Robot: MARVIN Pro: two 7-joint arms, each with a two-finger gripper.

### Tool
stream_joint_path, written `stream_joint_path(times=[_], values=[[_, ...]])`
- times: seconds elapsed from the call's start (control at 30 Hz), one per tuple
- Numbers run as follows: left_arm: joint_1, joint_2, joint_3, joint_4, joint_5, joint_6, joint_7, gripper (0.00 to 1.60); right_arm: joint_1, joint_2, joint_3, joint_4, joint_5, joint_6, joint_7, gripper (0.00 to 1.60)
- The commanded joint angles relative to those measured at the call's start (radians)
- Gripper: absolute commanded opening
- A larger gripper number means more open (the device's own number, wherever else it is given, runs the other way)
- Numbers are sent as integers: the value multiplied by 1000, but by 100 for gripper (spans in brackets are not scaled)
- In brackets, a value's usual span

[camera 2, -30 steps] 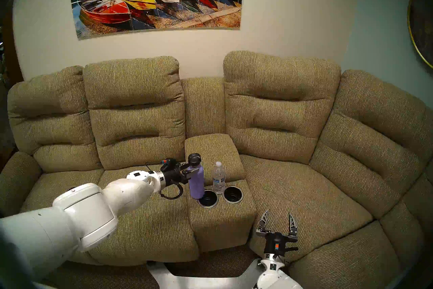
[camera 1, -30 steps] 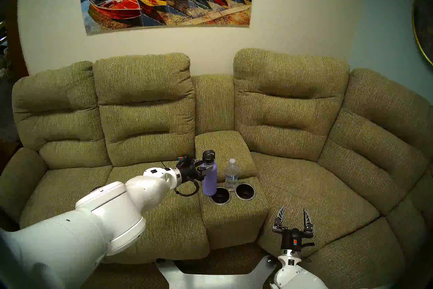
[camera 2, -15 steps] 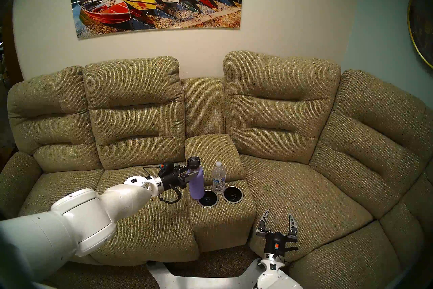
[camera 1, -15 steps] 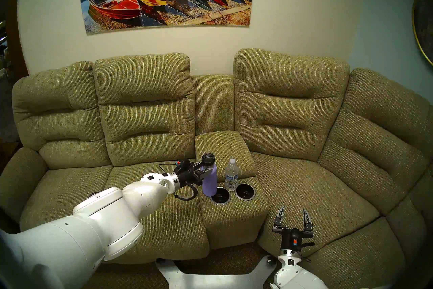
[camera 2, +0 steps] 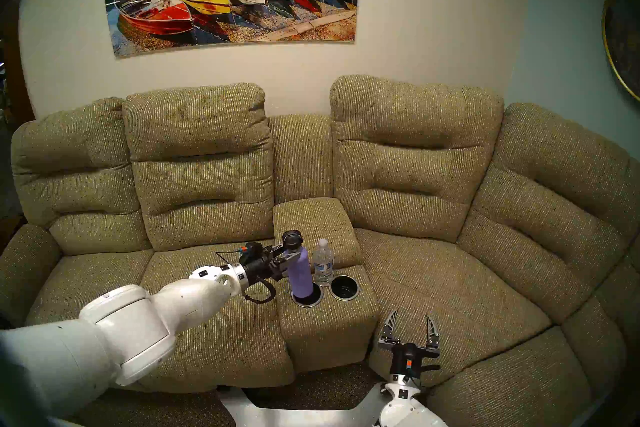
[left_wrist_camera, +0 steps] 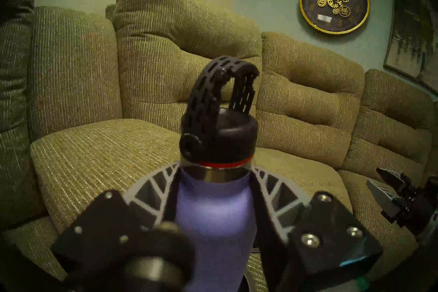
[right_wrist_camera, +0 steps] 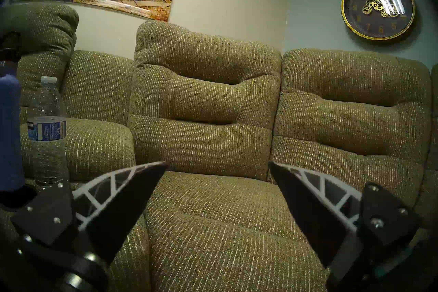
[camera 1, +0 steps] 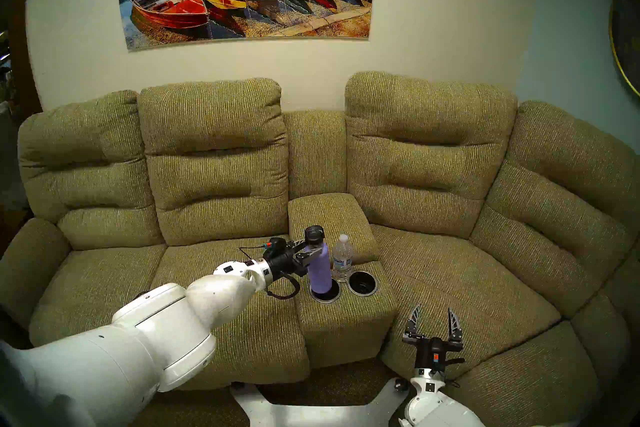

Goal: Put bottles into cup holders

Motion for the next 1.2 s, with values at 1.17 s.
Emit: stream_joint_path(times=[1.17], values=[[27,-27,-21,32,3,-66,11,0,4,0,-5,-3,7,-2,-2,160]])
